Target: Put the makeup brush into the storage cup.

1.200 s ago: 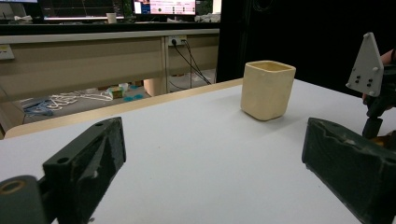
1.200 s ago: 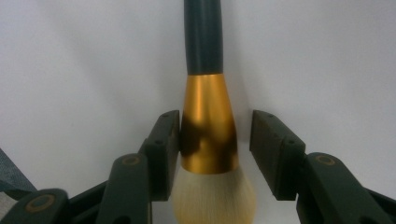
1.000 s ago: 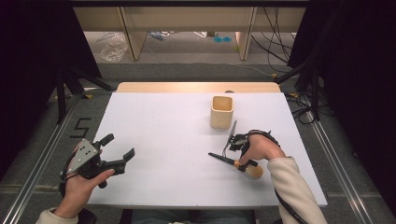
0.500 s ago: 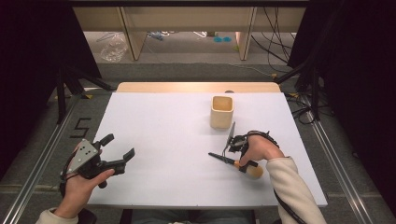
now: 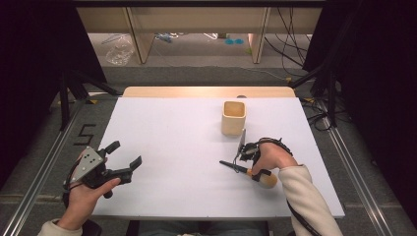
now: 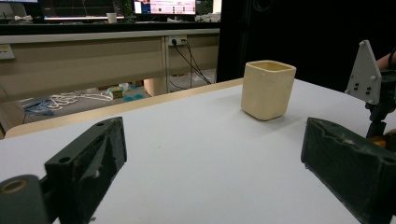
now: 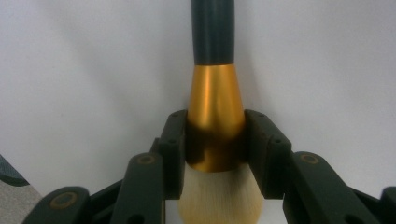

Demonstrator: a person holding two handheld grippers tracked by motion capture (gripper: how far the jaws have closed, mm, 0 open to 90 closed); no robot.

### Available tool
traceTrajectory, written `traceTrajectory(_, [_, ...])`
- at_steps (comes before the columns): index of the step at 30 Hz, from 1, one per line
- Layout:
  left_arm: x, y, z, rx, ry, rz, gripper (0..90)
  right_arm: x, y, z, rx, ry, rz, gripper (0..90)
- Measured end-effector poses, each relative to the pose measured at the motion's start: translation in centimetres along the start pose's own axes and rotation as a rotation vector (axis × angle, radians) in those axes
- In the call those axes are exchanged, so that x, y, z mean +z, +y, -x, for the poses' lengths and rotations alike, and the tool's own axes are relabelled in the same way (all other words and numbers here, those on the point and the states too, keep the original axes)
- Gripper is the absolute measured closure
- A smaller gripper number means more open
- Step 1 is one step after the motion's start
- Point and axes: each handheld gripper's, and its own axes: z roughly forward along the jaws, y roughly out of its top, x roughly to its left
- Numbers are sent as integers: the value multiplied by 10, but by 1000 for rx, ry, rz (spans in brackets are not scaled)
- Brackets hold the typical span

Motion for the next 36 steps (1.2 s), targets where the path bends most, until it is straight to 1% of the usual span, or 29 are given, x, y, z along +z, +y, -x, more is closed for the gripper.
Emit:
traceTrajectory(1, [0,0,0,0,0,0,65,1,0,1,-10,-1,5,624])
traceTrajectory(5, [0,0,0,-1,1,1,66,1,0,0,-8,-3,3,624])
traceTrajectory(6, [0,0,0,-2,1,1,67,-1,1,-1,9,3,-7,624])
traceTrajectory(8, [0,0,0,-2,1,1,67,-1,1,-1,12,4,-7,624])
traceTrajectory(9, [0,0,0,-3,2,1,68,0,0,-1,0,-1,1,625])
traceTrajectory(10, [0,0,0,-3,2,1,68,0,0,-1,0,-1,1,625])
traceTrajectory(11, [0,0,0,-3,2,2,69,0,0,0,-16,-10,6,625])
traceTrajectory(16, [0,0,0,-7,2,2,70,-1,0,0,-19,-9,18,626])
traceTrajectory(17, [0,0,0,-6,2,2,71,-4,1,-5,33,8,21,626])
traceTrajectory(18, [0,0,0,-6,2,2,72,-4,1,-5,33,8,21,626])
traceTrajectory(19, [0,0,0,-6,2,1,73,-4,0,-4,20,5,31,626])
traceTrajectory(24, [0,0,0,-4,1,0,75,-6,0,-5,20,7,43,626])
traceTrajectory(26, [0,0,0,-4,2,0,76,-7,-1,-4,11,7,54,627])
traceTrajectory(27, [0,0,0,-3,2,-1,77,-9,-2,-3,-7,-8,68,627])
traceTrajectory(28, [0,0,0,-4,1,-1,77,-10,-2,-1,-32,-22,69,627])
traceTrajectory(30, [0,0,0,-4,1,-1,77,-11,-2,-2,-25,-17,73,627])
traceTrajectory(31, [0,0,0,-4,1,-2,78,-13,-2,-4,-8,-12,72,627])
traceTrajectory(36, [0,0,0,-5,1,-1,79,-13,-3,-3,-6,-4,78,627])
